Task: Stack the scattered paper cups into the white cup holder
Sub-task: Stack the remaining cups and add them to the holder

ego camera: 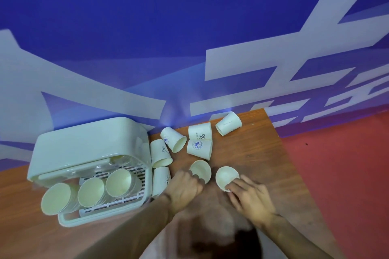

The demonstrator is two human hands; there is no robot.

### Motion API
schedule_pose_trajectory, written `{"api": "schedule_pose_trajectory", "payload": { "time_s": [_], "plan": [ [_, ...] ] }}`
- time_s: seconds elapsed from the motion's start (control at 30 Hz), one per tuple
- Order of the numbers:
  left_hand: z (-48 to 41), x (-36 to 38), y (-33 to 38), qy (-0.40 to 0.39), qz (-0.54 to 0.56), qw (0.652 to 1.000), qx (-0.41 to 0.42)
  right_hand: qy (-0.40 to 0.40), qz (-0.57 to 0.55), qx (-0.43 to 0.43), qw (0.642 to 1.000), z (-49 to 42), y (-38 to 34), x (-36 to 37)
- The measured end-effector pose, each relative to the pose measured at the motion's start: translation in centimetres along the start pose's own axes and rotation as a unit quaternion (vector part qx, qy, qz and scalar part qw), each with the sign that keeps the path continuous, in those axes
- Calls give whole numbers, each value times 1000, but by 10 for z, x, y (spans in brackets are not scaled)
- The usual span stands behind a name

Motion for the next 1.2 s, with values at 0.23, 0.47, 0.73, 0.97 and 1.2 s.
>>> {"api": "schedule_pose_trajectory", "payload": {
  "time_s": [0.23,0.47,0.73,0.97,1.2],
  "plan": [
    [9,6,4,21,88,992,-89,2,-2,10,1000,3,-19,-14],
    [76,-13,0,85,153,975,-138,40,-10,29,999,-6,-64,-51],
    [180,-2,-28,80,141,958,-235,84,-33,-7,996,-32,-149,-83],
    [253,25,-69,99,123,948,-275,111,-60,-77,989,-64,-231,-80],
    [294,49,-96,119,116,947,-275,101,-59,-99,988,-86,-277,-68]
  ]
}}
Point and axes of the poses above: each hand's wrist, its own z-axis away from the middle knuckle, its own x-axis out of the palm, y = z × x, the point moved 1 cm from there along -z, towards the middle knuckle, and after that the axes turned 10 degrees about -y, right-handed, at the moved point
